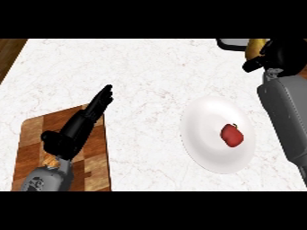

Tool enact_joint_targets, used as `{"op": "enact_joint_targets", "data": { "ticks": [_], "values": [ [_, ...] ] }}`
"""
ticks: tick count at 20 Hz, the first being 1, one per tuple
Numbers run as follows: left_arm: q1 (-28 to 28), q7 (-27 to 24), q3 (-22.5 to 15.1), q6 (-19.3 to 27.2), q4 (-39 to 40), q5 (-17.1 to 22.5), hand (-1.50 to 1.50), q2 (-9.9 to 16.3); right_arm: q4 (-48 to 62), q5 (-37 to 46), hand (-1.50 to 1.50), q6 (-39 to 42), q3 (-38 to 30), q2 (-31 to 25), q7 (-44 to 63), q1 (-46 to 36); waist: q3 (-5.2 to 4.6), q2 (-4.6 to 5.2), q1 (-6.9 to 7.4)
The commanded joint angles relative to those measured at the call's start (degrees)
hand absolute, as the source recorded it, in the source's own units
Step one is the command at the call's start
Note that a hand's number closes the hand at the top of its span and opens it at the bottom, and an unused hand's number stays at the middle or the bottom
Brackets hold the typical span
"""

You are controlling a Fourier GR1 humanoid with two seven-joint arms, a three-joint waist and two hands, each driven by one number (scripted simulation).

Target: Pick the pear from the plate and place it in the bowl

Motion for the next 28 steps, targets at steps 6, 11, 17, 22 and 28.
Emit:
{"op": "enact_joint_targets", "data": {
  "ticks": [6,11,17,22,28],
  "values": [
    [0.59,-0.02,1.41,-0.37,-0.18,-0.34,0.0,-0.18,0.99,-0.14,1.5,-8.22,-7.04,-4.15,-1.0,-0.4,-0.01,-0.14,-0.68],
    [0.78,3.43,0.11,-0.11,-3.71,-0.98,0.0,-0.72,8.65,1.87,1.5,-9.26,-9.03,-10.38,-4.65,0.91,0.03,-0.05,-0.29],
    [3.41,-0.51,-0.31,-0.96,-2.29,-1.6,0.0,-1.18,14.9,4.04,1.5,-16.45,-11.25,-16.98,-9.75,4.28,0.04,0.07,-0.44],
    [-0.61,2.86,0.27,-0.32,-1.93,-1.63,0.0,-2.06,22.43,-3.46,1.5,-7.11,-15.21,-17.13,-15.49,2.55,0.06,0.07,-0.72],
    [-1.07,3.26,2.23,-1.59,-2.56,-0.19,0.0,-0.76,29.99,-14.21,-1.5,-4.98,-24.46,-16.67,-22.48,1.16,0.16,0.4,0.31]
  ]
}}
